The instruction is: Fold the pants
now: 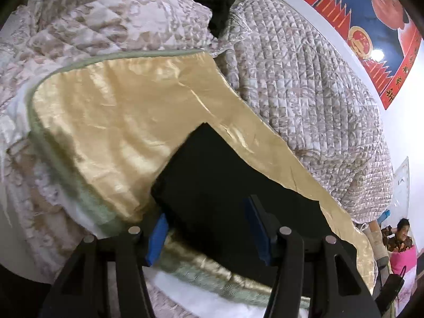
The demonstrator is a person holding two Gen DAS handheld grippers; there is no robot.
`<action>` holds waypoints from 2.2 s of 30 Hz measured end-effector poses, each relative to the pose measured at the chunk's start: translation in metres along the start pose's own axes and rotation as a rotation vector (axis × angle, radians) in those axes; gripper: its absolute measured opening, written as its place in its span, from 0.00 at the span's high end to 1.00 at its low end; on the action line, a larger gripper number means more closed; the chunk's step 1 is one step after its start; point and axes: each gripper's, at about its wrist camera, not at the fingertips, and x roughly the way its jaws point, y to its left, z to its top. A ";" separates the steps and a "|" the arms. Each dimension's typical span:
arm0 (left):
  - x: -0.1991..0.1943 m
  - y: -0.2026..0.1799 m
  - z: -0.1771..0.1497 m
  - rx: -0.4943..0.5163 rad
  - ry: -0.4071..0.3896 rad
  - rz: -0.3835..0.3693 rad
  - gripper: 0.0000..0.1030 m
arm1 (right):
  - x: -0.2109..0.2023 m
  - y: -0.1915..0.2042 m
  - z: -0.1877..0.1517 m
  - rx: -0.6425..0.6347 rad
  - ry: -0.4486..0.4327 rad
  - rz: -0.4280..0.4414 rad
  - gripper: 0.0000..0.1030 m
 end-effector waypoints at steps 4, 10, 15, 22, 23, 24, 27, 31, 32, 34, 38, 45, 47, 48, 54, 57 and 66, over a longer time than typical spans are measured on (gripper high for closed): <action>0.011 -0.009 0.002 0.037 0.014 0.035 0.44 | 0.000 -0.001 0.001 0.000 0.000 0.001 0.39; 0.023 -0.029 0.007 0.092 0.060 0.111 0.90 | -0.003 -0.008 0.001 0.022 -0.011 -0.013 0.39; 0.017 -0.076 0.010 0.200 0.071 0.030 0.92 | -0.013 -0.028 0.002 0.091 -0.035 -0.058 0.39; 0.026 -0.184 -0.013 0.397 0.130 -0.149 0.92 | -0.032 -0.070 -0.003 0.222 -0.068 -0.126 0.39; 0.030 -0.199 -0.021 0.421 0.150 -0.175 0.92 | -0.036 -0.080 -0.005 0.264 -0.077 -0.133 0.39; 0.036 -0.215 -0.033 0.452 0.174 -0.203 0.92 | -0.038 -0.088 -0.007 0.291 -0.085 -0.140 0.39; 0.053 -0.249 -0.074 0.537 0.253 -0.264 0.92 | -0.046 -0.105 -0.012 0.351 -0.111 -0.160 0.39; 0.081 -0.264 -0.127 0.618 0.390 -0.271 0.92 | -0.047 -0.115 -0.014 0.384 -0.114 -0.163 0.39; 0.083 -0.262 -0.134 0.634 0.395 -0.261 0.92 | -0.046 -0.116 -0.015 0.384 -0.110 -0.162 0.39; 0.079 -0.256 -0.135 0.625 0.394 -0.274 0.92 | -0.046 -0.116 -0.014 0.380 -0.109 -0.158 0.39; 0.076 -0.258 -0.127 0.621 0.394 -0.295 0.92 | -0.042 -0.116 -0.014 0.379 -0.110 -0.150 0.39; 0.077 -0.254 -0.132 0.618 0.407 -0.327 0.92 | -0.042 -0.115 -0.013 0.370 -0.116 -0.176 0.39; 0.076 -0.255 -0.131 0.615 0.405 -0.341 0.92 | -0.042 -0.116 -0.013 0.375 -0.115 -0.183 0.39; 0.076 -0.256 -0.130 0.616 0.402 -0.346 0.92 | -0.043 -0.118 -0.013 0.379 -0.114 -0.187 0.39; 0.083 -0.248 -0.132 0.578 0.445 -0.373 0.91 | -0.044 -0.120 -0.011 0.381 -0.109 -0.192 0.39; 0.074 -0.248 -0.128 0.566 0.494 -0.409 0.76 | -0.045 -0.118 -0.010 0.381 -0.110 -0.181 0.39; 0.041 -0.224 -0.052 0.529 0.301 -0.311 0.58 | -0.027 -0.102 0.012 0.345 -0.066 0.035 0.39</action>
